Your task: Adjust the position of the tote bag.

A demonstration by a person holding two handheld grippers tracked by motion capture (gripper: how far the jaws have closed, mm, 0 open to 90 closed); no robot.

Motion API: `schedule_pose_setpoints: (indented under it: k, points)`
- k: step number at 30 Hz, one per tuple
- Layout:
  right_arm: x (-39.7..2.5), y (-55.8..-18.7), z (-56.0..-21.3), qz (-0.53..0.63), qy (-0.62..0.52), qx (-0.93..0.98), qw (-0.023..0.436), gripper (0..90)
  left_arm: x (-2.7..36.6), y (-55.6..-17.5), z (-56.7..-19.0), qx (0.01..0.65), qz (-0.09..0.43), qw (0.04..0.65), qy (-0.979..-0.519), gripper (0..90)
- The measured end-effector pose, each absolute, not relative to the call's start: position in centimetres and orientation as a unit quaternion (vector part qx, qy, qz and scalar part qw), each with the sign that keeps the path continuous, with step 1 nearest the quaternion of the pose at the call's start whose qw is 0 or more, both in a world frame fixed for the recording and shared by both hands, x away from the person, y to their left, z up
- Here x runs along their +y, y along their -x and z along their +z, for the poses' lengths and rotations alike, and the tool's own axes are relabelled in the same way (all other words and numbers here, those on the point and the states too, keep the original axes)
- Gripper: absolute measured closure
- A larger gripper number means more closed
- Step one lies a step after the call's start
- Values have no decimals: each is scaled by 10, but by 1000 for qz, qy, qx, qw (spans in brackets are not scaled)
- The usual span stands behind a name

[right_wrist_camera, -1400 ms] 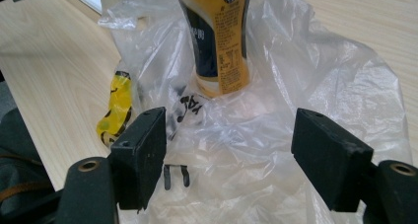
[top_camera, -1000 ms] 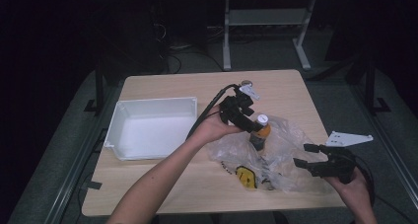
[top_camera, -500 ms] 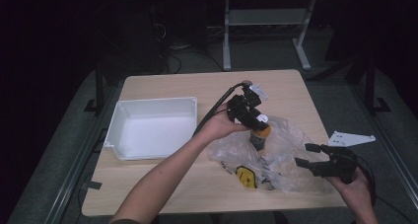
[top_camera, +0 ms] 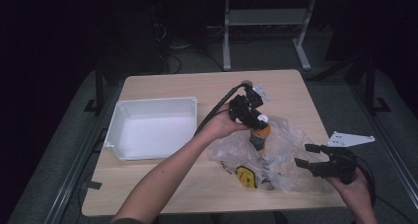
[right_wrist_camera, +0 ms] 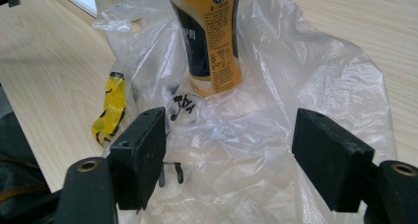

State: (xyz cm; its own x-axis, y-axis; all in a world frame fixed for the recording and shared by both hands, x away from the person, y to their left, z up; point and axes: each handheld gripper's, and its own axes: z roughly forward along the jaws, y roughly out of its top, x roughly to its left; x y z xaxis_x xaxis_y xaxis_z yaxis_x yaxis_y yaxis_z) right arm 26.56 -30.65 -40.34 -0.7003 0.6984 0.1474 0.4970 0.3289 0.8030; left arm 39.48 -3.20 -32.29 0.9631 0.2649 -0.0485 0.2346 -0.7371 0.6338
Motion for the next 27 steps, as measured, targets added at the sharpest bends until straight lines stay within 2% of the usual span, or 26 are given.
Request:
schedule_pose_setpoints:
  k: [27]
  points:
    - [-306,-265,-404,449,-370,806,111,284,-36,-396,-322,125,31,327,-936,581]
